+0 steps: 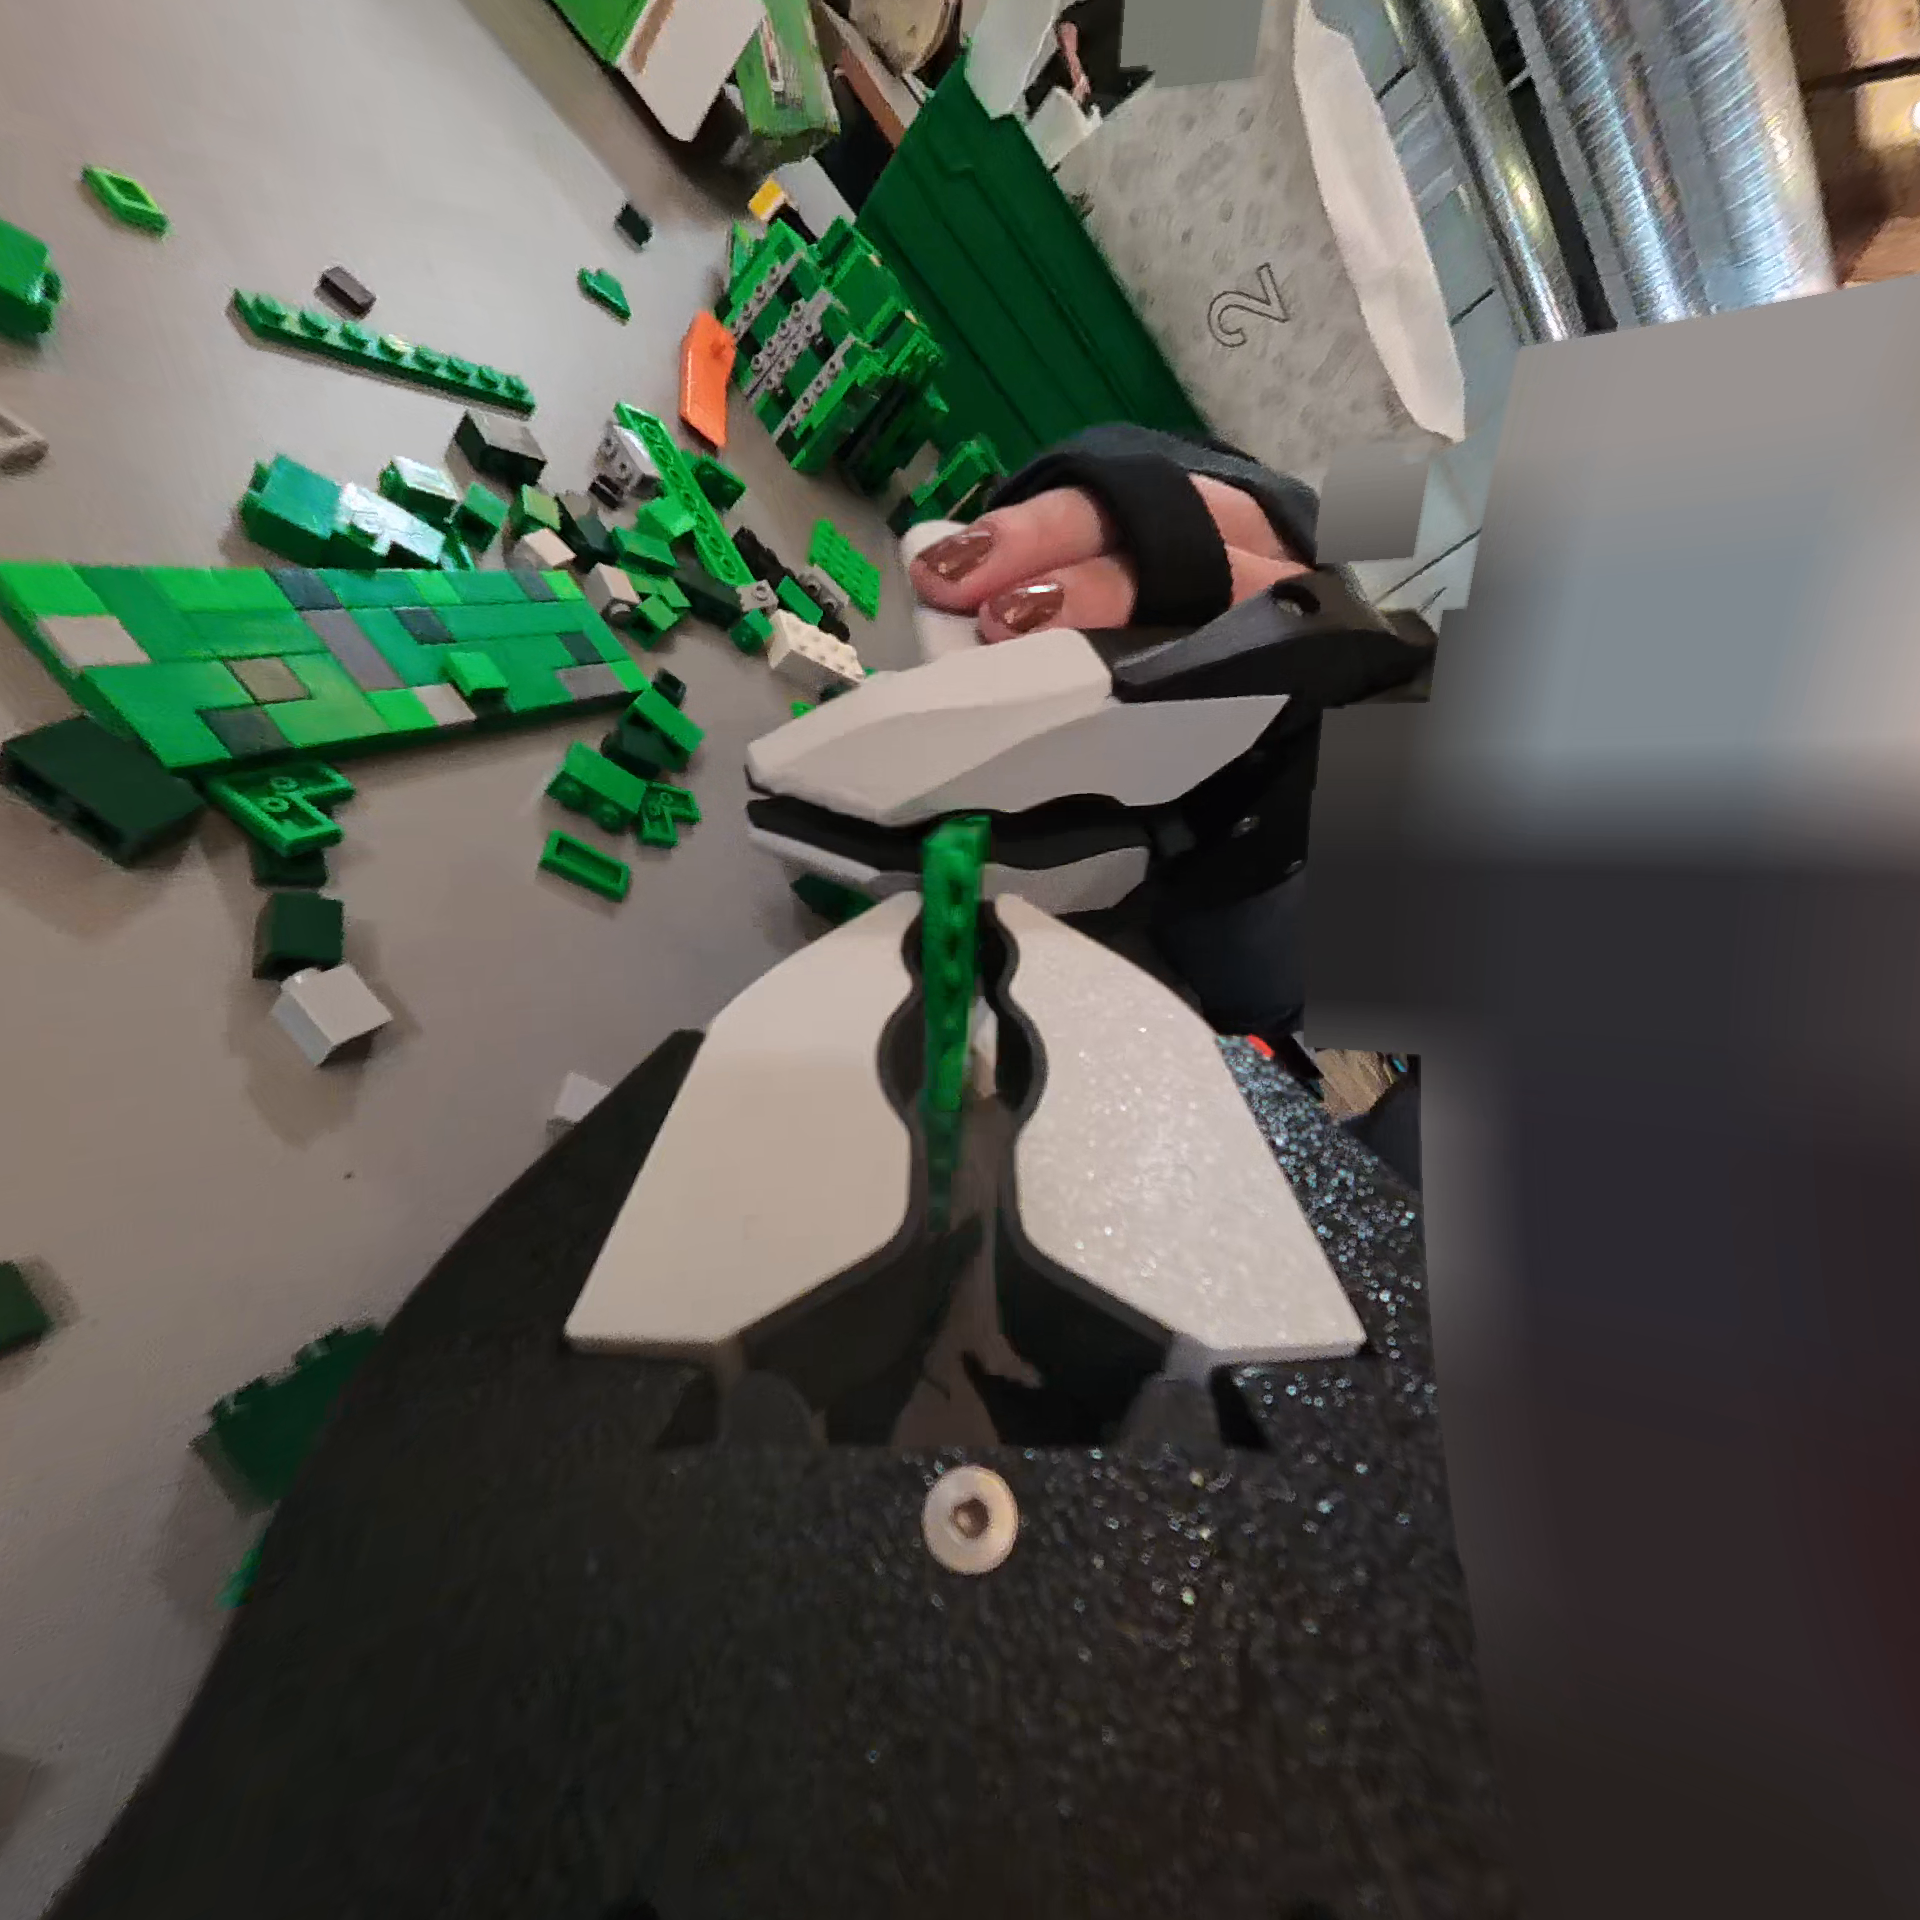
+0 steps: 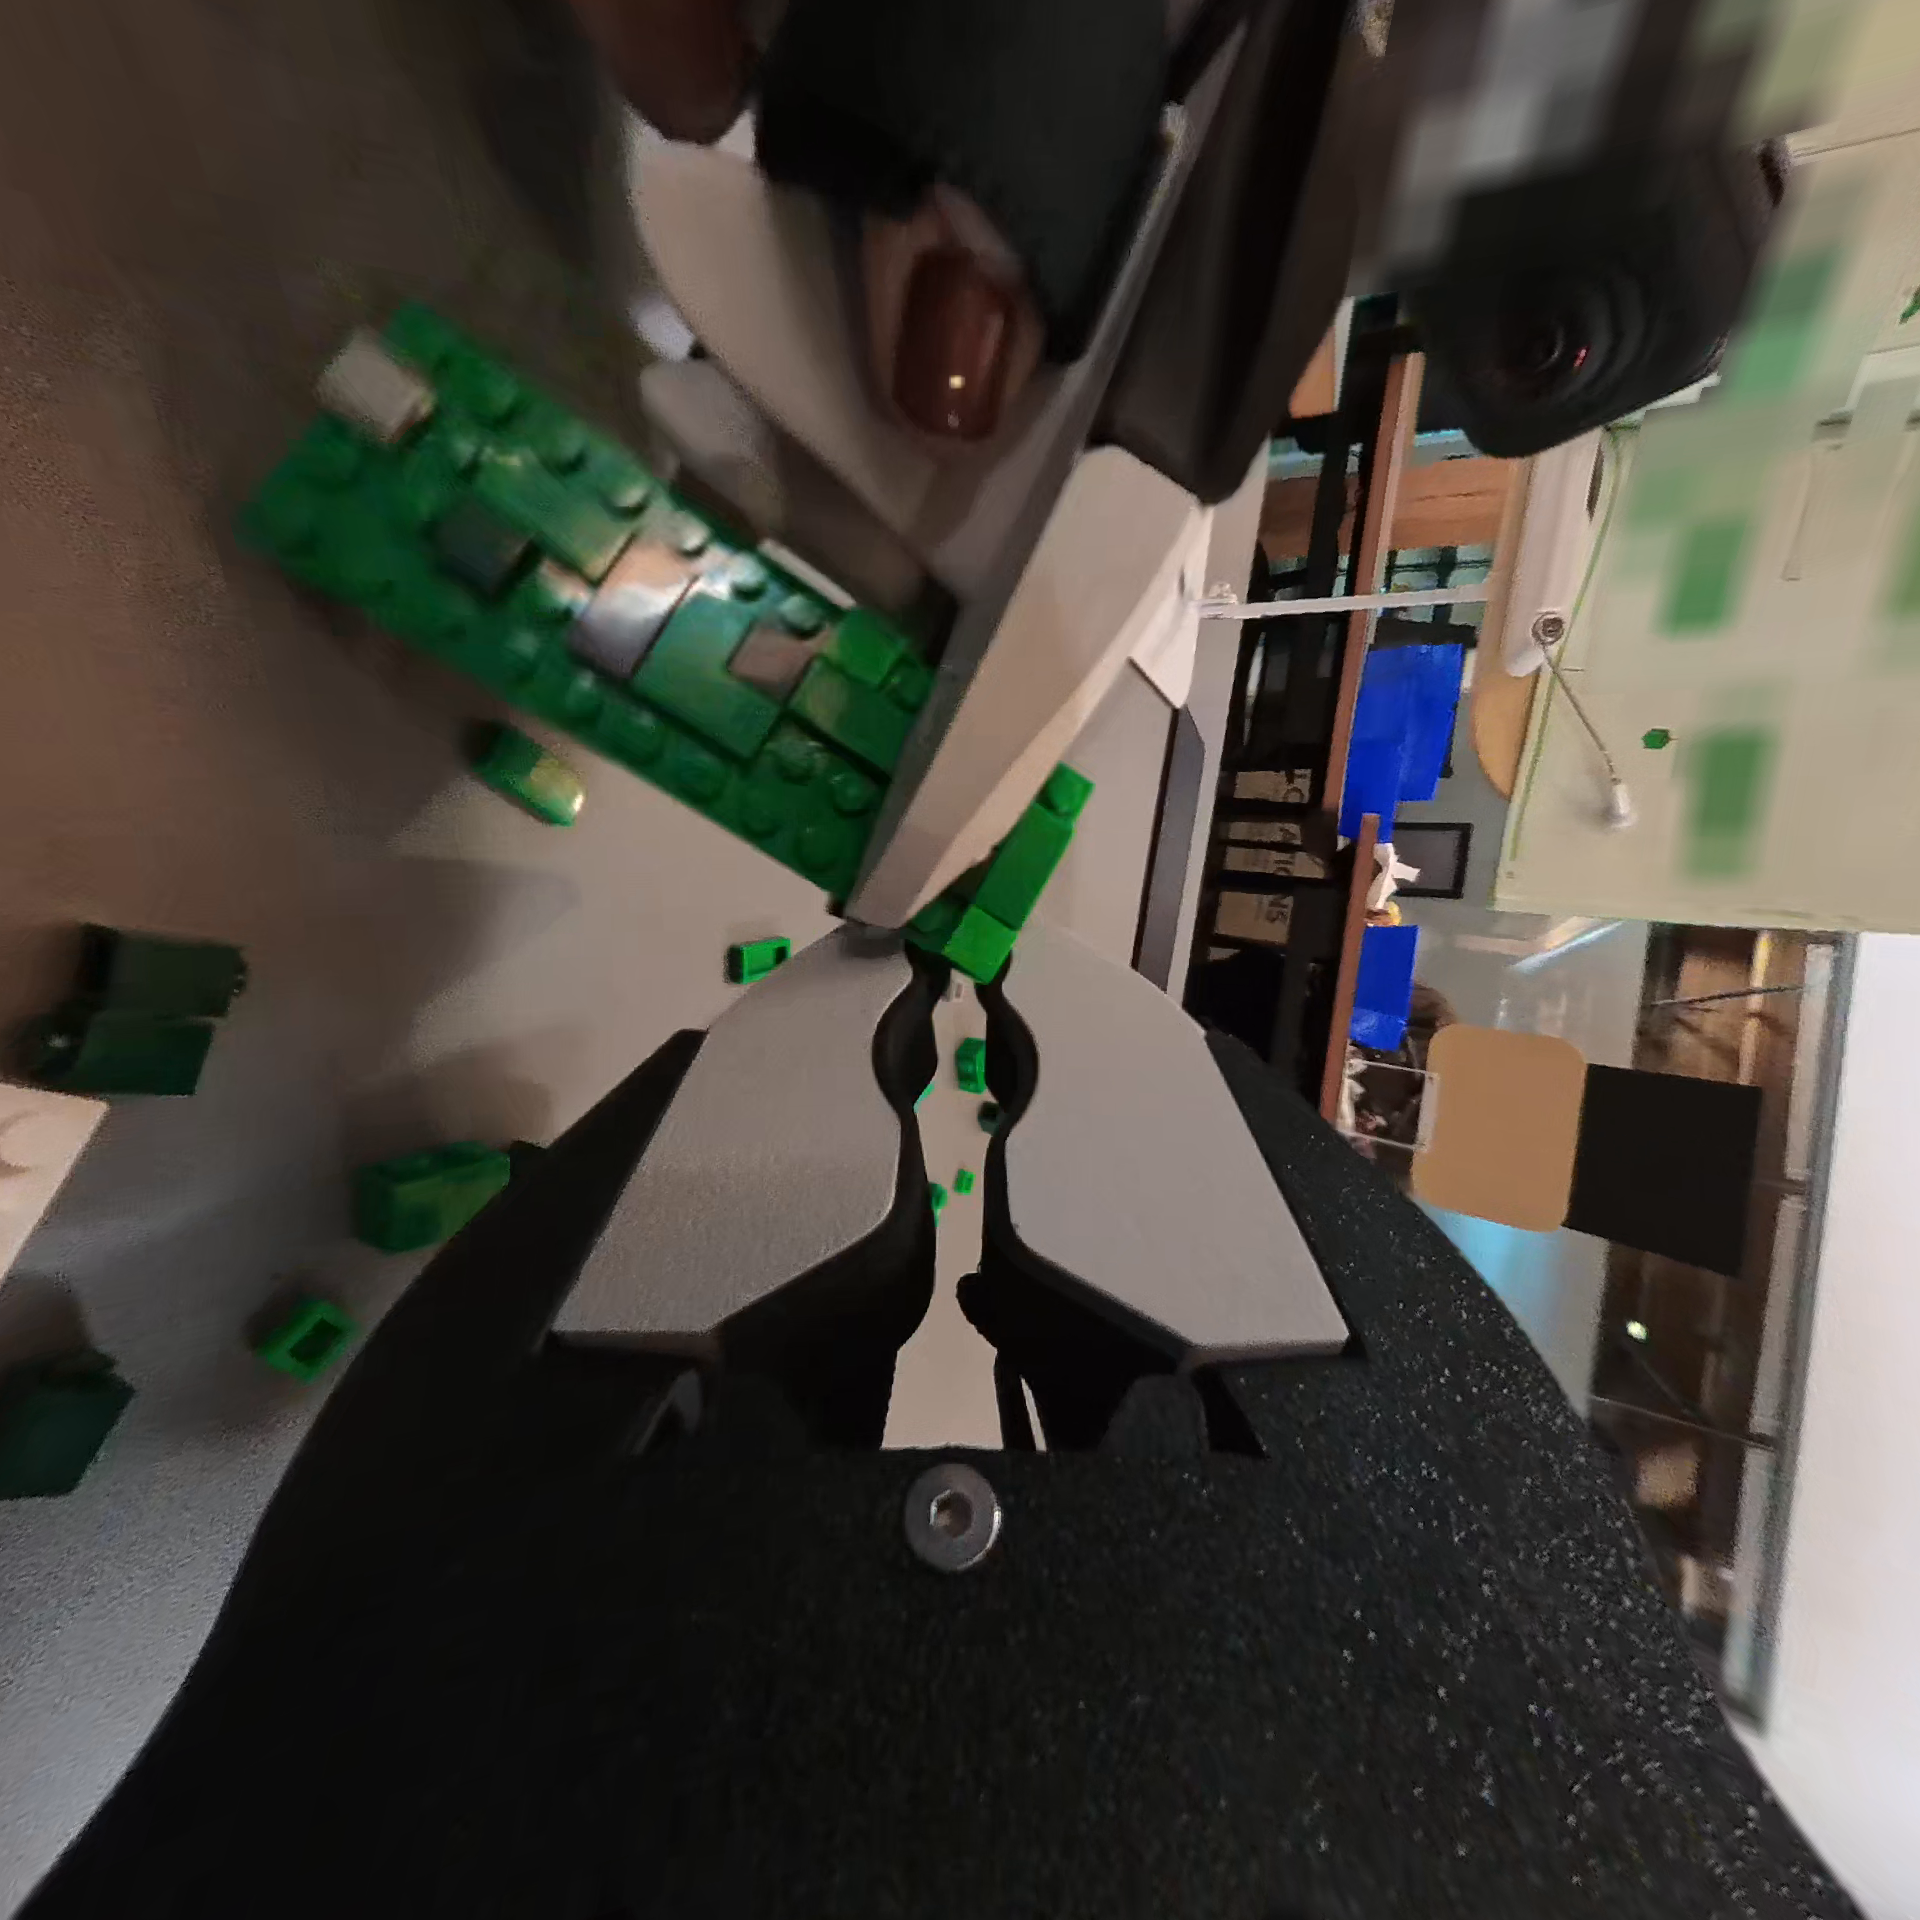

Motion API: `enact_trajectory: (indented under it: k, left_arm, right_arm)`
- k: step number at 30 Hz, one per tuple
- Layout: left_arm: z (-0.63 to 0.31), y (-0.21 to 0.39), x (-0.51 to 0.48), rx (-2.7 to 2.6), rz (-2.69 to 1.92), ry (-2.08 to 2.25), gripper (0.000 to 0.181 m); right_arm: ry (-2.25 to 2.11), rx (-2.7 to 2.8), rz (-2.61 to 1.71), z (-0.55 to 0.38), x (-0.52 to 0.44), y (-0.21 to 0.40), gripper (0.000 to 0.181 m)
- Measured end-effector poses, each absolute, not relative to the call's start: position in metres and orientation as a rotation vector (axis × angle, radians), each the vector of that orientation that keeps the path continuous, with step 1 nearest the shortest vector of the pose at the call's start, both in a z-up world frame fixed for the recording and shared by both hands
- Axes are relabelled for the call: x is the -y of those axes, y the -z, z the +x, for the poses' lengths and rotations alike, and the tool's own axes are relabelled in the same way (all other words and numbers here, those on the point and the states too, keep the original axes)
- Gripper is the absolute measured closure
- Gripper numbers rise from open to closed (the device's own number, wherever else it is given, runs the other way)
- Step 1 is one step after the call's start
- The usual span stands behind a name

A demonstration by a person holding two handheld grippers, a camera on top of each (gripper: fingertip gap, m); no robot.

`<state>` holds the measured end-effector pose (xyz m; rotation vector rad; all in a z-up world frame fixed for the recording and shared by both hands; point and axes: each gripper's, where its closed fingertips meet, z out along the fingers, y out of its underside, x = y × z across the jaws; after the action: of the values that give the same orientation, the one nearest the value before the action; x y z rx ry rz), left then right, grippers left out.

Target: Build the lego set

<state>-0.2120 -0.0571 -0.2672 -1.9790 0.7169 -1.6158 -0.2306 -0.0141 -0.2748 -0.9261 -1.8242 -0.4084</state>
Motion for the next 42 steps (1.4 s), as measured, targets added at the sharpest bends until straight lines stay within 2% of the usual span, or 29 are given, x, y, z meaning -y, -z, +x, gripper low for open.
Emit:
enact_trajectory:
  k: [6, 9, 21, 33, 38, 42]
  left_arm:
    - [-0.213, 0.272, 0.049, -0.754, -1.988, 1.434, 0.175]
    - [-0.215, 0.27, 0.047, -0.729, -1.979, 1.439, 0.175]
    - [-0.208, 0.273, 0.051, -0.855, -1.976, 1.295, 0.175]
    - [-0.225, 0.268, 0.028, -0.532, -1.975, 1.372, 0.176]
    - [-0.227, 0.266, 0.025, -0.474, -1.939, 1.441, 0.176]
    - [-0.223, 0.268, 0.028, -0.539, -1.939, 1.408, 0.176]
  right_arm:
    - [0.353, 1.859, -1.013, -0.23, 0.014, 0.287, 0.153]
    - [0.355, 1.866, -1.035, -0.228, 0.014, 0.287, 0.149]
    - [0.383, 1.848, -1.057, -0.231, 0.015, 0.286, 0.152]
    - [0.673, 1.596, -0.986, -0.24, -0.014, 0.274, 0.166]
    - [0.667, 1.559, -0.986, -0.241, -0.017, 0.271, 0.167]
    - [0.42, 1.599, -1.078, -0.242, -0.011, 0.28, 0.165]
